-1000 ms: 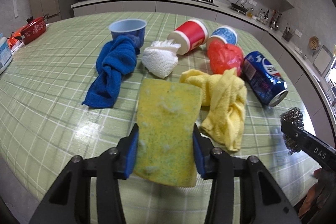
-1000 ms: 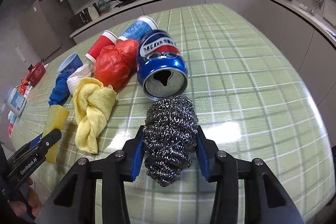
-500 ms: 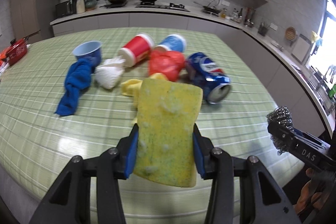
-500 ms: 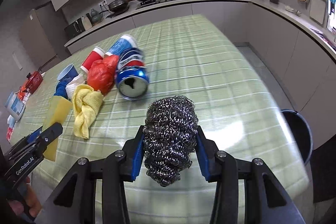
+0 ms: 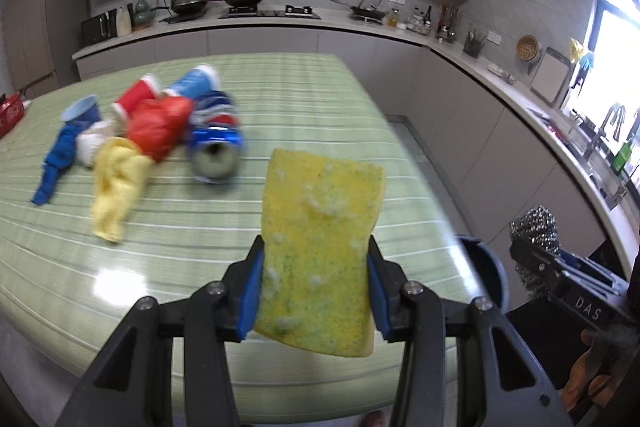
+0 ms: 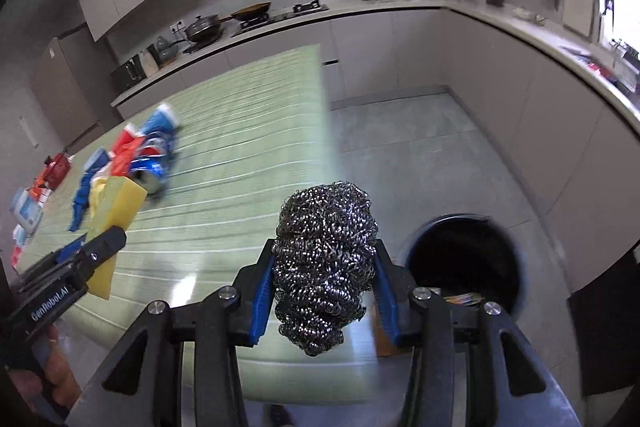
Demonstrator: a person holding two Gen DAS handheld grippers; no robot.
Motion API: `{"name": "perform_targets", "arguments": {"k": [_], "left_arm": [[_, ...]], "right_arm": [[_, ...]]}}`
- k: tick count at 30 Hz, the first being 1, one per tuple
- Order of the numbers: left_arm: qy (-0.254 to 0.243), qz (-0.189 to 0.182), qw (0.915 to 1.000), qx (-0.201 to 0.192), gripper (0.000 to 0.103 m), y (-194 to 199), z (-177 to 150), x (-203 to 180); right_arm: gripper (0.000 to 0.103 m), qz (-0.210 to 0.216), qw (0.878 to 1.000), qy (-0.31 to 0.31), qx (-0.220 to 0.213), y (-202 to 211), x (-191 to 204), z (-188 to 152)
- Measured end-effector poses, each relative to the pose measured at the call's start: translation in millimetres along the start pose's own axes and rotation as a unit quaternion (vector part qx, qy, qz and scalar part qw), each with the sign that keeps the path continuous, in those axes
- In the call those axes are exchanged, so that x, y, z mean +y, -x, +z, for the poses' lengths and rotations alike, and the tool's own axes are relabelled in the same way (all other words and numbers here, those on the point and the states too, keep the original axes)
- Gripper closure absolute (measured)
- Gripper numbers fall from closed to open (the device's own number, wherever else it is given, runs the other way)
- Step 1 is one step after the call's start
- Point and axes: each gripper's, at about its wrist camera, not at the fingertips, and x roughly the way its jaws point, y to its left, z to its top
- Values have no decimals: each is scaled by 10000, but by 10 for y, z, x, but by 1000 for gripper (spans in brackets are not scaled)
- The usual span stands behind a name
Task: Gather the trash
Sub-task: 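Carry sponge and steel wool over the bucket and release both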
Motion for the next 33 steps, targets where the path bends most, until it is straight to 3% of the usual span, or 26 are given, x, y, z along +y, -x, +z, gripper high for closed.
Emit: {"name": "perform_targets", "arguments": {"k": [9, 16, 21, 28, 33], "left_arm": [[-319, -396, 9986, 108, 57, -218, -127, -1117], [-602, -712, 9948, 413, 57, -553, -251, -1772], [-583, -685, 9933, 725, 57, -866, -399, -2013], [-539, -268, 9932, 992, 57, -1297, -643, -2120], [-504, -189, 9923, 1117, 56, -1518, -720, -2167]], "right_arm": [[56, -203, 9990, -385, 32, 128, -1248, -38], [56, -286, 9967, -685, 317, 3, -1899, -262], [56, -170, 9953, -763, 565, -282, -2154, -342], [56, 21, 9954, -626, 723, -752, -2342, -317], [54, 212, 9947, -495, 871, -1063, -2437, -311]]}}
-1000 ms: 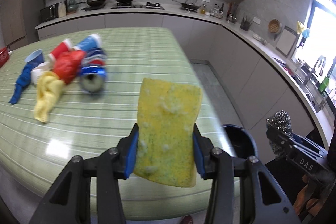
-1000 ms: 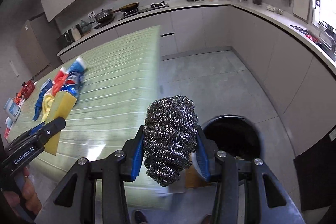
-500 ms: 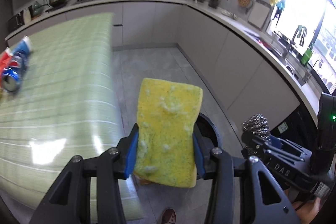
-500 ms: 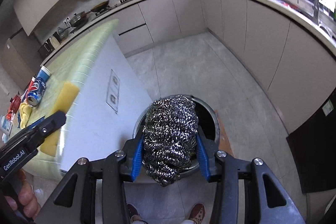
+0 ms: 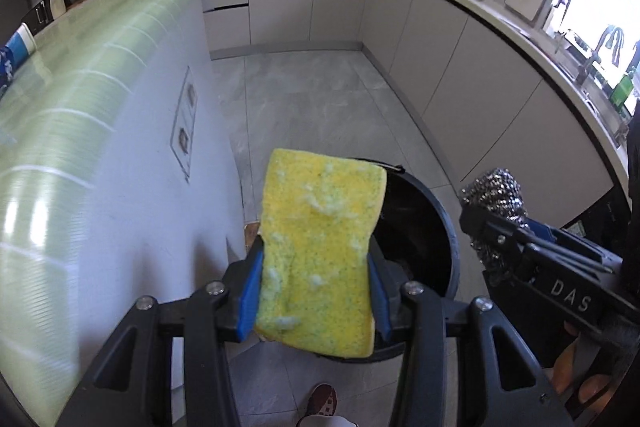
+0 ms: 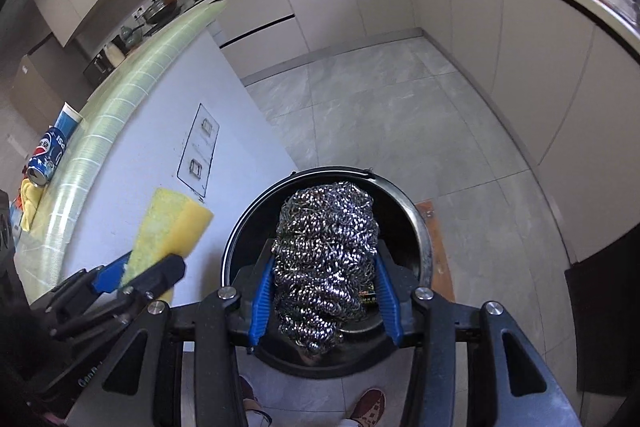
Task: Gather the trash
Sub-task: 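Carry sponge and steel wool over the bucket and release both, then move both tools back to the island toward yellow cloth and Pepsi can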
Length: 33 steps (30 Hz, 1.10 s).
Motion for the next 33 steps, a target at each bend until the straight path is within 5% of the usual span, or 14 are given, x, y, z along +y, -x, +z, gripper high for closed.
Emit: {"name": "perform_targets", "arguments": {"k": [3, 7, 14, 20, 33], "left_arm": [[67, 1, 10000, 71, 54, -121, 20, -10], [148, -2, 9997, 208, 41, -252, 50, -88], [177, 194, 9993, 251, 26, -237, 96, -186], [82, 117, 9997, 189, 24, -105, 153, -249], [-192, -326, 9989, -290, 24, 1047, 456, -61]], "right_arm": [[52, 21, 10000, 21, 58, -132, -77, 21], [26, 17, 10000, -17, 26, -200, -127, 96], [26, -130, 9991, -218, -326, 47, -223, 209], [26, -349, 9980, -314, -426, 264, -231, 188], [26, -782, 9948, -485, -429, 843, 265, 203]]}}
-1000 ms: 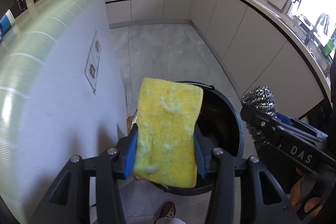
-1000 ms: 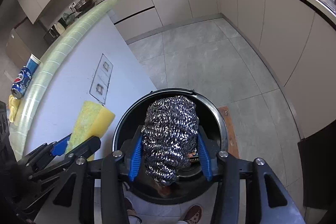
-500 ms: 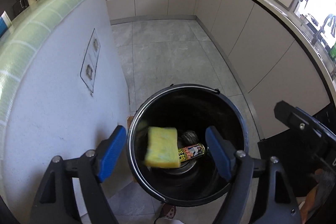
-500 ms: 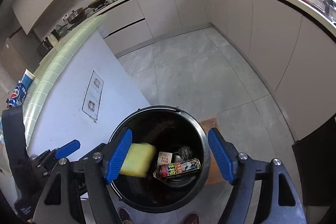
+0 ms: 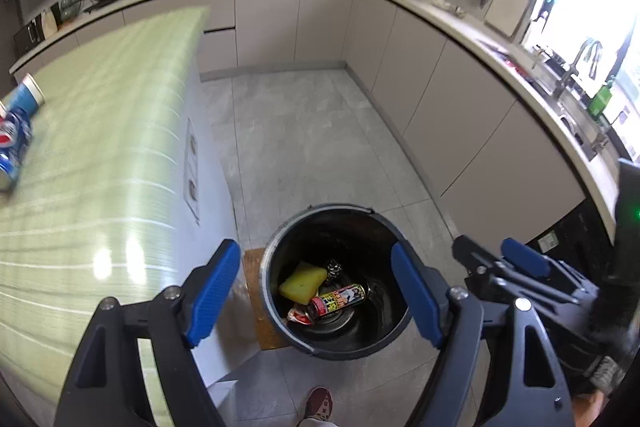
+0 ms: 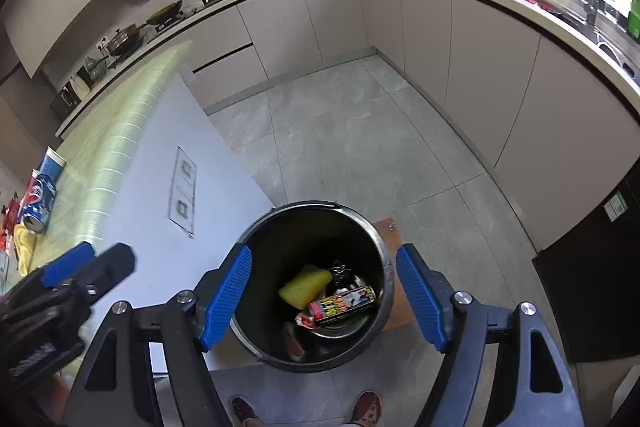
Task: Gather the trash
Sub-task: 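Move both tools back to the island toward yellow cloth and Pepsi can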
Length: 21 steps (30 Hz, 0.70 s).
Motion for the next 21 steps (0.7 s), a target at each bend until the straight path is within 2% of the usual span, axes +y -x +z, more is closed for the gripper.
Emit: {"name": "perform_targets", "arguments": {"k": [4, 9, 21], "left_arm": [[-37, -48, 9998, -206, 24, 335, 54, 299], [125, 217, 9992, -316, 24, 555, 53, 925], [628, 912, 9930, -413, 24, 924, -178, 2671]], "right_arm": [[26, 94, 9997, 41, -203, 263, 341, 33], [26, 370, 9984, 265, -322, 462, 1077, 30], [26, 934, 9902, 992, -299, 353, 3020, -312]]}}
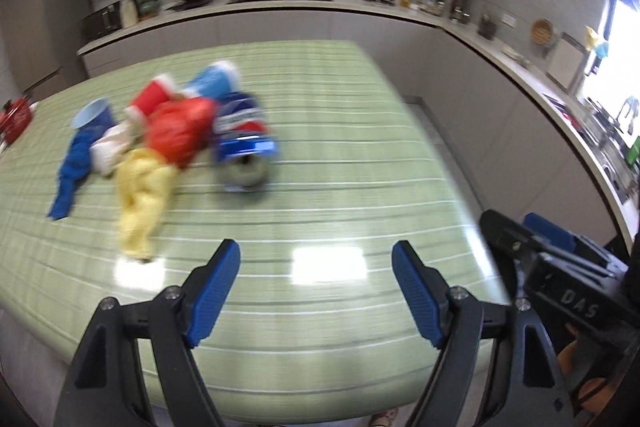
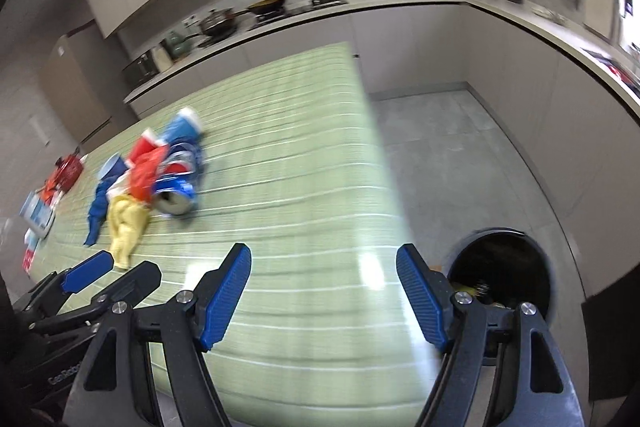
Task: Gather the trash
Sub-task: 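Move both tools back to the island toward yellow cloth and Pepsi can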
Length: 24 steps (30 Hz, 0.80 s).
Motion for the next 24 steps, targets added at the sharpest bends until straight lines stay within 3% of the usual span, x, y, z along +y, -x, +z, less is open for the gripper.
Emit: {"name": "perform_targets", "arguments": {"k": [6, 13, 24], "left_arm": [[141, 310, 9993, 127, 24, -119, -48, 899], [340, 423, 9983, 191, 24, -255, 28, 1512], [521, 394, 9972, 361, 24, -639, 223, 1603]], "right_arm": [[26, 49, 10000, 21, 34, -261, 729, -89], [26, 41, 9998, 69, 168, -464, 1224, -109], [18, 161, 9982, 536, 194, -903, 1514, 320]]}}
